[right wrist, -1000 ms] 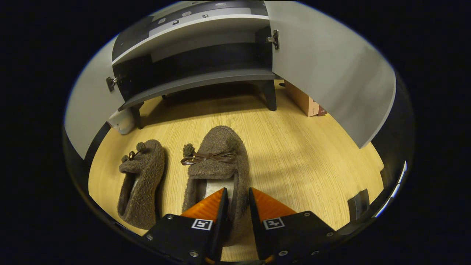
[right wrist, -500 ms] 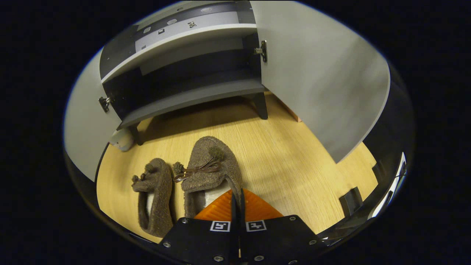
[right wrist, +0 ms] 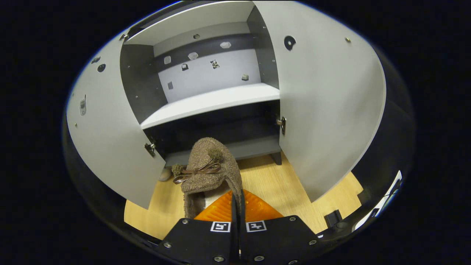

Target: Grab one shoe with the right hand and put it into the shoe cabinet, grab the other shoe with the left hand and put it into the shoe cabinet; then close the right door with the right hand and the left door with the left hand.

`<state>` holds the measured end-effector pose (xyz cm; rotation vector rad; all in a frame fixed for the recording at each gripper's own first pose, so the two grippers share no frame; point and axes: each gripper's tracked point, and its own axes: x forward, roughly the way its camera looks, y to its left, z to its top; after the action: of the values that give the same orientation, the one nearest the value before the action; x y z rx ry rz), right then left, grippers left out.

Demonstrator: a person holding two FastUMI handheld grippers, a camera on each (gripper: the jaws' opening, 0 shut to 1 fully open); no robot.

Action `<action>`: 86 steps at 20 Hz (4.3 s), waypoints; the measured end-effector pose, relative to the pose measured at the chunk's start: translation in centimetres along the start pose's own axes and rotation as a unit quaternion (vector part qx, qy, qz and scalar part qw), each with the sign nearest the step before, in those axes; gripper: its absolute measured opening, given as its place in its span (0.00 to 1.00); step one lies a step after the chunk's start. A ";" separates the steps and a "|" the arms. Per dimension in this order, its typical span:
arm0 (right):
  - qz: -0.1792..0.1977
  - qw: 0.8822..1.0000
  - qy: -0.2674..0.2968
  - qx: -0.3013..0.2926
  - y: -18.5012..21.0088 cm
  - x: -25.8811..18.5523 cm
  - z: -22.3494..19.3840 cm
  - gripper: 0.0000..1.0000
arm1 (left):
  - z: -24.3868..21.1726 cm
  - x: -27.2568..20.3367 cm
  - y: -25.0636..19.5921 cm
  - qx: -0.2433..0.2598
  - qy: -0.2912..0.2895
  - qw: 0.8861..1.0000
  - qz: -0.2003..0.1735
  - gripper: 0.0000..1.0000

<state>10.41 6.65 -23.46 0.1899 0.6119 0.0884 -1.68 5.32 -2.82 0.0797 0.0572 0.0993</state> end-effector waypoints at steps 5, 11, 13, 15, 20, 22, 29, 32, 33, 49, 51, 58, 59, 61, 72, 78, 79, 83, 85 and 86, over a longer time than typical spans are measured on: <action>0.025 0.998 -0.061 -0.006 3.0 -0.1 10.7 0.01 | -0.8 0.5 -1.0 -0.010 0.006 1.000 -0.014 0.94; 0.020 0.993 -0.117 0.001 4.3 3.1 21.9 0.01 | -1.6 1.0 -0.8 -0.009 0.014 1.000 -0.009 0.94; 0.015 0.992 -0.123 0.009 4.9 5.6 24.6 0.00 | -1.9 1.1 -0.3 -0.011 0.016 1.000 -0.003 0.97; 0.008 0.992 -0.122 0.014 5.0 8.2 26.4 0.01 | -2.1 1.3 0.1 -0.012 0.018 1.000 0.002 0.97; -0.020 0.994 -0.105 0.025 4.7 16.4 29.8 0.01 | -2.9 1.8 1.3 -0.015 0.026 0.999 0.020 0.94; -0.030 0.995 -0.090 0.017 4.1 20.0 30.0 0.01 | -3.2 2.0 1.9 -0.017 0.033 0.999 0.029 0.97; -0.055 0.997 -0.034 0.044 2.0 26.2 29.2 0.03 | -3.7 1.6 3.7 -0.017 0.043 0.997 0.055 0.97; -0.047 0.997 -0.045 0.037 2.4 24.9 29.7 0.10 | -4.0 1.7 3.8 -0.023 0.048 0.997 0.057 0.96; -0.045 0.997 -0.053 0.028 2.5 24.3 29.9 0.17 | -4.3 1.6 3.5 -0.026 0.050 0.997 0.054 0.96; 0.008 0.981 -0.186 -0.058 2.3 2.4 22.2 0.89 | -12.6 3.5 -4.3 -0.058 0.111 0.992 -0.029 0.97; 0.003 0.977 -0.202 -0.070 1.9 0.0 21.2 0.90 | -15.0 3.8 -6.2 -0.059 0.129 0.989 -0.049 0.97; 0.030 0.976 -0.210 -0.055 1.0 -5.5 18.4 0.92 | -25.4 4.7 -11.5 -0.054 0.229 0.968 -0.083 0.97; 0.031 0.975 -0.213 -0.056 0.8 -6.2 18.2 0.92 | -27.1 4.8 -12.0 -0.059 0.246 0.964 -0.085 0.97; 0.028 0.973 -0.219 -0.060 0.2 -7.1 18.0 0.92 | -30.7 5.2 -12.3 -0.050 0.279 0.956 -0.081 0.98; 0.023 0.973 -0.226 -0.047 -2.8 -9.4 17.8 0.92 | -41.4 4.5 -12.8 -0.041 0.408 0.909 -0.070 1.00; 0.030 0.971 -0.231 -0.048 -2.6 -9.8 18.0 0.92 | -42.4 4.2 -14.6 -0.030 0.437 0.892 -0.109 0.31; 0.033 0.971 -0.232 -0.046 -2.5 -10.0 18.1 0.92 | -42.3 4.5 -13.9 -0.002 0.439 0.893 -0.103 0.31; 0.038 0.970 -0.238 -0.045 -2.3 -10.5 18.1 0.91 | -42.2 5.0 -13.6 0.012 0.463 0.880 -0.104 0.07; 0.040 0.969 -0.238 -0.049 -2.2 -10.7 17.9 0.91 | -40.2 5.1 -13.6 -0.007 0.467 0.878 -0.103 0.07; 0.041 0.969 -0.239 -0.050 -2.2 -10.9 17.9 0.91 | -38.9 5.0 -13.3 -0.012 0.469 0.877 -0.101 0.07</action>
<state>11.94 0.33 -3.47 0.1323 0.1184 0.1468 2.23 -4.36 -42.88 -0.0065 1.0399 -0.0797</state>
